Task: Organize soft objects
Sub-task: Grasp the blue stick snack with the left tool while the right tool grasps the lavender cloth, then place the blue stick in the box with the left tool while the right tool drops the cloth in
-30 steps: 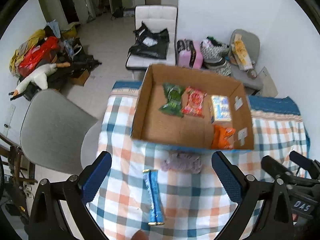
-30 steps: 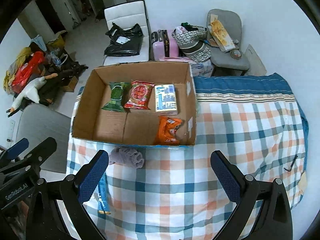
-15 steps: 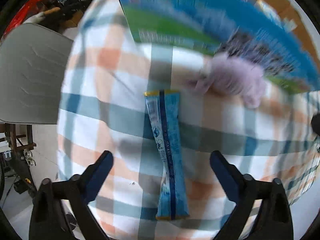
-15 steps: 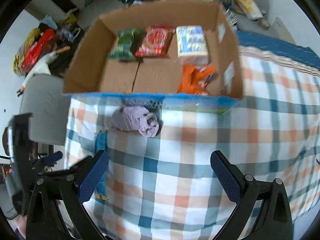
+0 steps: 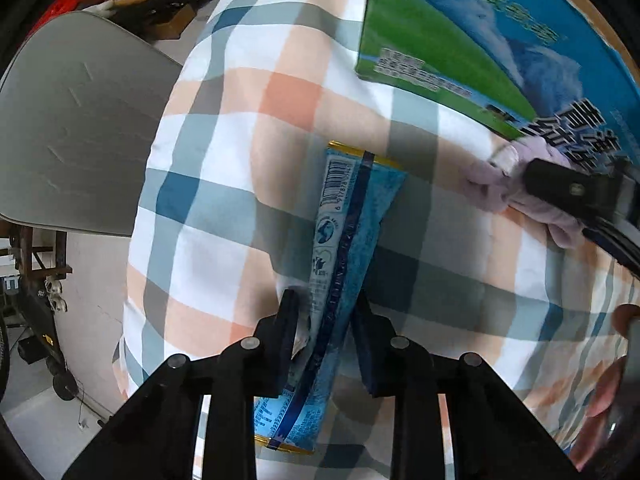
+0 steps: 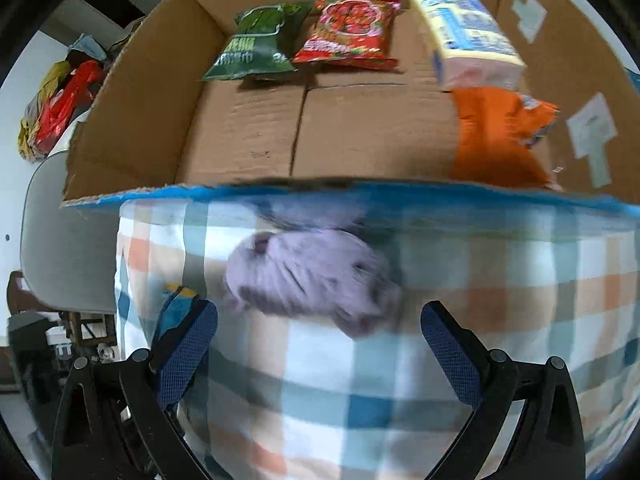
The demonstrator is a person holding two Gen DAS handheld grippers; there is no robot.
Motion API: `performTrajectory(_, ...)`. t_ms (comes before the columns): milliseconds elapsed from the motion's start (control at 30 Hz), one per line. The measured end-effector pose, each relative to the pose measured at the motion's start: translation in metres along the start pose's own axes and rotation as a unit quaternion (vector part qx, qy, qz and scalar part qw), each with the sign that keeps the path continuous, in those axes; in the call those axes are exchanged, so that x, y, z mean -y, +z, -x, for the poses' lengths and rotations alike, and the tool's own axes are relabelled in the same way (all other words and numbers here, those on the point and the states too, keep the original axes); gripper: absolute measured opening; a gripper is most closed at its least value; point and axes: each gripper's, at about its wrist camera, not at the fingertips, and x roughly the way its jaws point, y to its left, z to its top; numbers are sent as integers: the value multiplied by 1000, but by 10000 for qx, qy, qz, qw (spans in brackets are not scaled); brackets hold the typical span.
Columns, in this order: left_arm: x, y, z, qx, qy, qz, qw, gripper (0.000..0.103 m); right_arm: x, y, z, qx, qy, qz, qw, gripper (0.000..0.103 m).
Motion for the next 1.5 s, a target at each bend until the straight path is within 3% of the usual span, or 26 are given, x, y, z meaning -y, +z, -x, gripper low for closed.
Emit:
performTrajectory(200, 8, -2, 0, 3, 36, -49, 10000, 20, -11, 6, -34, -366, -385, -156, 9985, 99)
performTrajectory(367, 14, -2, 8, 62, -5, -127, 9999, 16, -7, -1, -25, -372, -270, -97, 9989, 57)
performTrajectory(500, 17, -7, 23, 114, -145, -166, 9997, 16, 2, -15, -8, -360, -213, -14, 9991, 41)
performTrajectory(900, 64, -19, 106, 498, -837, -641, 9932, 16, 48, -62, 69, -140, 383, -163, 9990, 39)
performTrajectory(1100, 79, -3, 154, 752, -1255, -812, 9859, 16, 47, -60, 118, 189, 662, -184, 9975, 39)
performTrajectory(1267, 89, 37, 186, 910, -1501, -978, 9796, 16, 41, -41, 161, 476, 939, -222, 9942, 39)
performTrajectory(1500, 98, 124, 201, 1094, -1130, -1112, 9813, 16, 40, 10, 189, 820, 998, -242, 9913, 39)
